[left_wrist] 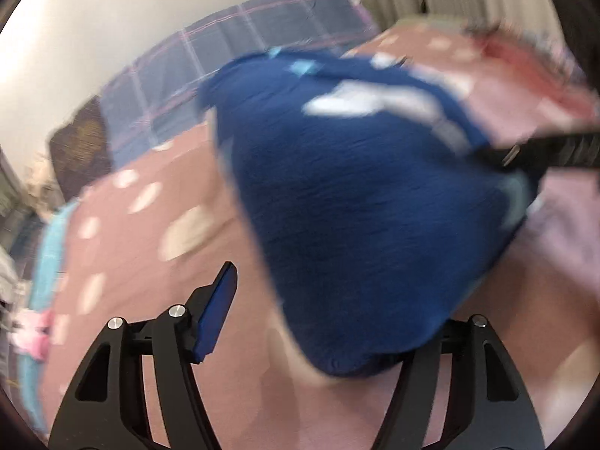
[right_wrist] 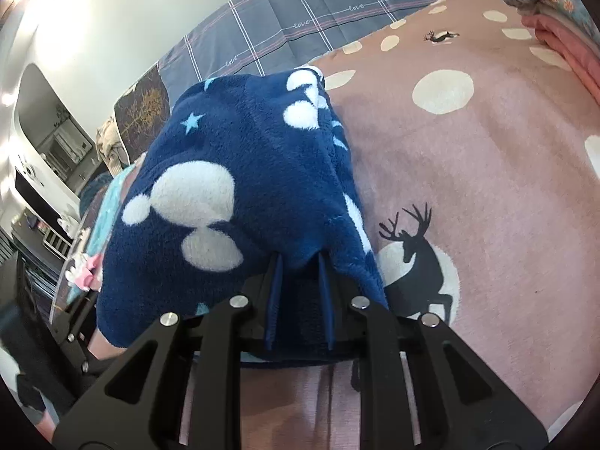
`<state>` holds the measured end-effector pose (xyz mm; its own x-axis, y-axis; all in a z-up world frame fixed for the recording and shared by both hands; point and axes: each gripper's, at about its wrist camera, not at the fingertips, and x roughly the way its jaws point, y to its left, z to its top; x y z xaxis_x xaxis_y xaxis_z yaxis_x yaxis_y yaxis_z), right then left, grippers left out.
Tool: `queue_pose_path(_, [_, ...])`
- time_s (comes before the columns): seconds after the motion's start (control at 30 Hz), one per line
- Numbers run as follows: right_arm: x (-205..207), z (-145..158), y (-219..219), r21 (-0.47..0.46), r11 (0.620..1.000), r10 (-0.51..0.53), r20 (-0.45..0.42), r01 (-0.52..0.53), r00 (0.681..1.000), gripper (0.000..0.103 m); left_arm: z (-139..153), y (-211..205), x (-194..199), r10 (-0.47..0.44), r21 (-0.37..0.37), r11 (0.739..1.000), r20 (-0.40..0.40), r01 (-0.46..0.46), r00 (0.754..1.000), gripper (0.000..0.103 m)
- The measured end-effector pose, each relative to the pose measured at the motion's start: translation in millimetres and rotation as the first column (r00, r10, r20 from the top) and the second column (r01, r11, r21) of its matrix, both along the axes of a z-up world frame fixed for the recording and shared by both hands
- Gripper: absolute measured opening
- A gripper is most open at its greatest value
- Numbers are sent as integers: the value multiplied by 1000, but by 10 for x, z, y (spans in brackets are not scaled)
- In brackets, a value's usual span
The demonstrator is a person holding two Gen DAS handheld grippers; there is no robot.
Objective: Fold small clothes
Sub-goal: 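Hold the bundle with the right gripper while the left gripper grasps and tucks its end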
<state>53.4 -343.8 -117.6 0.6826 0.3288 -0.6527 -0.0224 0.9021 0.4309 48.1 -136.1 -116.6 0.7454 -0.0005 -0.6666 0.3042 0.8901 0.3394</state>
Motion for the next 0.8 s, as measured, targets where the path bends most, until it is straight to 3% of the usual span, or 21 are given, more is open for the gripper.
queue_pose_path(0.1, [13,-55,-43,36,999,23,-14,-22,1000,7,-27,278,-11,12,-78,997,-67,-17,998,68])
queue_pose_path(0.2, [22,-68,-62,44,999,24,-14,-23,1000,7,12,135,-86,-7,-13,1000,-14,6,1000,66])
queue_pose_path(0.27, [15,-46,-33,14,1000,14,-8,-14,1000,7,85,96,-197,-70,-29,997,-28,70,997,56])
queue_pose_path(0.33, [1,-25,-9,-8,1000,9,-3,-9,1000,7,268,185,-328,-173,-145,977,-89,159,981,41])
queue_pose_path(0.4, [-1,-24,-2,-14,1000,12,-1,-12,1000,7,467,290,-400,-219,-223,955,-85,195,972,29])
queue_pose_path(0.47, [10,-32,-17,1,1000,7,-3,-7,1000,7,690,367,-377,-258,-320,920,-55,227,965,23])
queue_pose_path(0.53, [13,-40,-21,8,1000,1,-6,-1,1000,8,888,389,-276,-259,-384,887,43,255,965,21])
queue_pose_path(0.6, [-3,-37,10,-10,1000,-5,3,5,1000,8,934,306,-92,-227,-376,896,66,235,972,21])
queue_pose_path(0.67, [-15,-38,32,-27,1000,-4,8,4,1000,8,763,188,181,-231,-353,912,-16,210,973,22])
queue_pose_path(0.7, [-17,-37,35,-32,999,-3,9,3,1000,8,558,124,343,-222,-307,932,-52,195,974,23])
queue_pose_path(0.77, [-12,-39,36,-26,1000,3,7,-3,1000,8,326,69,412,-210,-226,952,-5,204,978,23])
queue_pose_path(0.8, [-9,-38,41,-22,1000,7,8,-7,1000,8,337,62,400,-206,-228,953,0,200,979,23])
